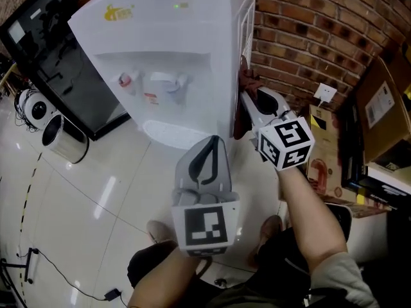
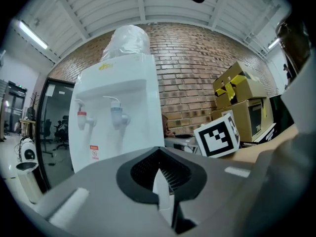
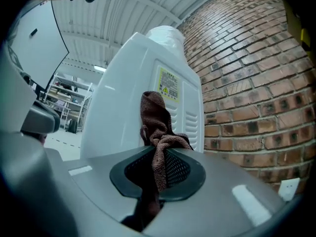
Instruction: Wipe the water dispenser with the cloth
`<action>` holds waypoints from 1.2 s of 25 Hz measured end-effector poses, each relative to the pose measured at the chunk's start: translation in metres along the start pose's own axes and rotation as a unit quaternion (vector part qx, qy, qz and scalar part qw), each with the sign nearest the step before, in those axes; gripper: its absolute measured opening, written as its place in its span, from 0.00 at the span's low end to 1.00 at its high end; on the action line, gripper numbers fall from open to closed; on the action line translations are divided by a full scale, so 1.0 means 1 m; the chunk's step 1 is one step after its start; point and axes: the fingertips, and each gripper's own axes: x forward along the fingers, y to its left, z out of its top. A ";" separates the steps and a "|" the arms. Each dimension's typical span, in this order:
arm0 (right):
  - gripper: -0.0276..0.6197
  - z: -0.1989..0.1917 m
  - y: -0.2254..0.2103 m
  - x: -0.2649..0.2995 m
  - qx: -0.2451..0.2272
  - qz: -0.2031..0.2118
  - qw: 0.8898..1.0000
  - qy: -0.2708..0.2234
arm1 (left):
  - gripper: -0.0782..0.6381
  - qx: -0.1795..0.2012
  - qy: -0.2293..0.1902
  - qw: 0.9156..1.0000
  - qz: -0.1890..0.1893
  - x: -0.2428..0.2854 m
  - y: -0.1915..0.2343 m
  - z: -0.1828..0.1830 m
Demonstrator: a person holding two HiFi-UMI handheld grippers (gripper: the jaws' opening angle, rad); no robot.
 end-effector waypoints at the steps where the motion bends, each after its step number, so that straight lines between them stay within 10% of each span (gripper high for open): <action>1: 0.11 -0.005 0.000 0.000 -0.003 -0.001 1.000 0.006 | 0.11 0.008 0.000 1.000 -0.004 -0.001 -0.004 -0.001; 30: 0.11 -0.083 -0.004 0.004 0.040 0.004 0.995 0.090 | 0.11 -0.012 0.068 0.998 0.014 0.003 -0.007 -0.100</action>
